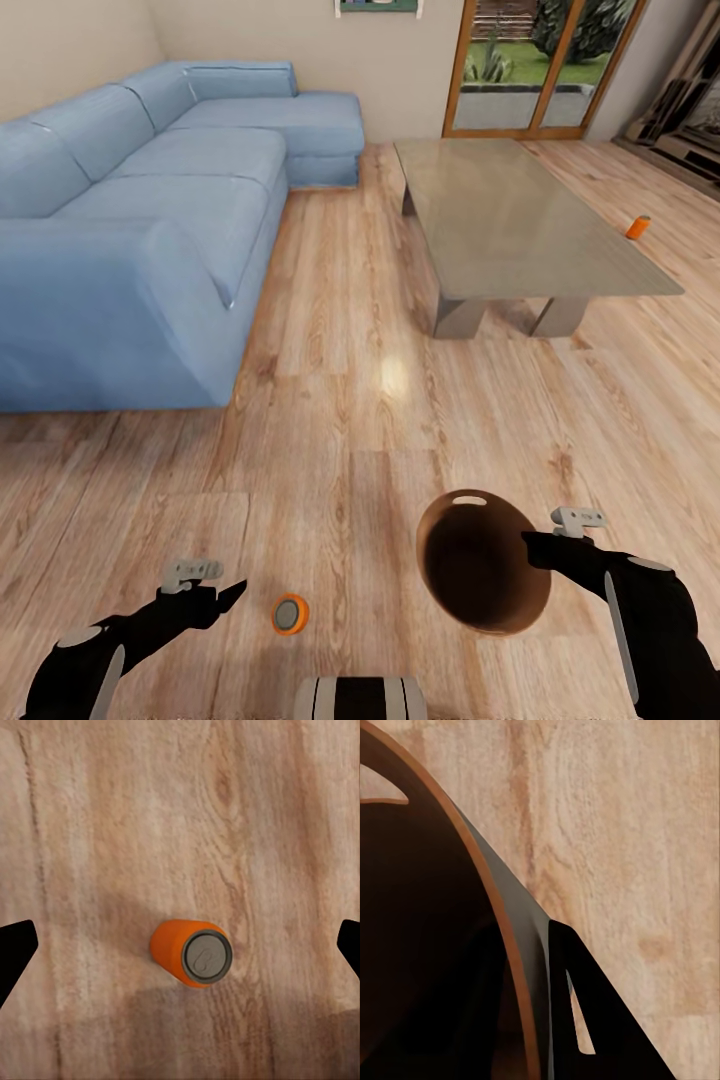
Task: Put the three can of soda from the living room inside the tash can in the kitchen.
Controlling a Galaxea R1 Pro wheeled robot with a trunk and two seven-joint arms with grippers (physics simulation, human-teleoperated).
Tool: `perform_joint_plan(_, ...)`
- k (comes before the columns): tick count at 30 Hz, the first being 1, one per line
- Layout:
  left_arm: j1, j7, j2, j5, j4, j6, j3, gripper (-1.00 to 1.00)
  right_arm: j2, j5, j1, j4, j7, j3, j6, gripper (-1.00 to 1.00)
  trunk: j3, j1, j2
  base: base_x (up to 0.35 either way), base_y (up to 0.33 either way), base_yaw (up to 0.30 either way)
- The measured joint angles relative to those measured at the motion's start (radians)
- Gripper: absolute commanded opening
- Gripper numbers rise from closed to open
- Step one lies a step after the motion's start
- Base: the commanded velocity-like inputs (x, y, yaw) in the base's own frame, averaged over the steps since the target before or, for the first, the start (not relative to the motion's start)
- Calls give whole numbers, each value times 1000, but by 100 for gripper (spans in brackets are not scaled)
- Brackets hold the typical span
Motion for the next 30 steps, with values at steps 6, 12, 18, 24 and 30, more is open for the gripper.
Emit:
perform_joint_plan(6, 0, 0, 0, 0, 0, 0, 0, 100, 0, 0, 0, 0, 0, 0, 0, -100, -8, 0, 0, 0, 0, 0)
perform_joint_plan(12, 0, -1, 0, 1, 0, 0, 0, 100, -2, 0, 0, 0, 0, 0, 0, -100, -16, 0, 0, 0, 0, 0)
perform_joint_plan(18, 0, -4, 0, 1, -1, 0, -22, 100, -12, 16, -59, 11, -1, -1, 2, -100, -24, 0, 0, 0, 0, 0)
perform_joint_plan(24, 0, -3, 0, 0, 0, 0, -36, 100, -15, 7, -106, 0, 1, 3, 3, -100, -31, 0, 0, 0, 0, 0)
perform_joint_plan(30, 0, -4, 0, 0, -1, 0, -38, 100, -4, -25, -153, 0, 10, 69, 15, -100, -38, 0, 0, 0, 0, 0)
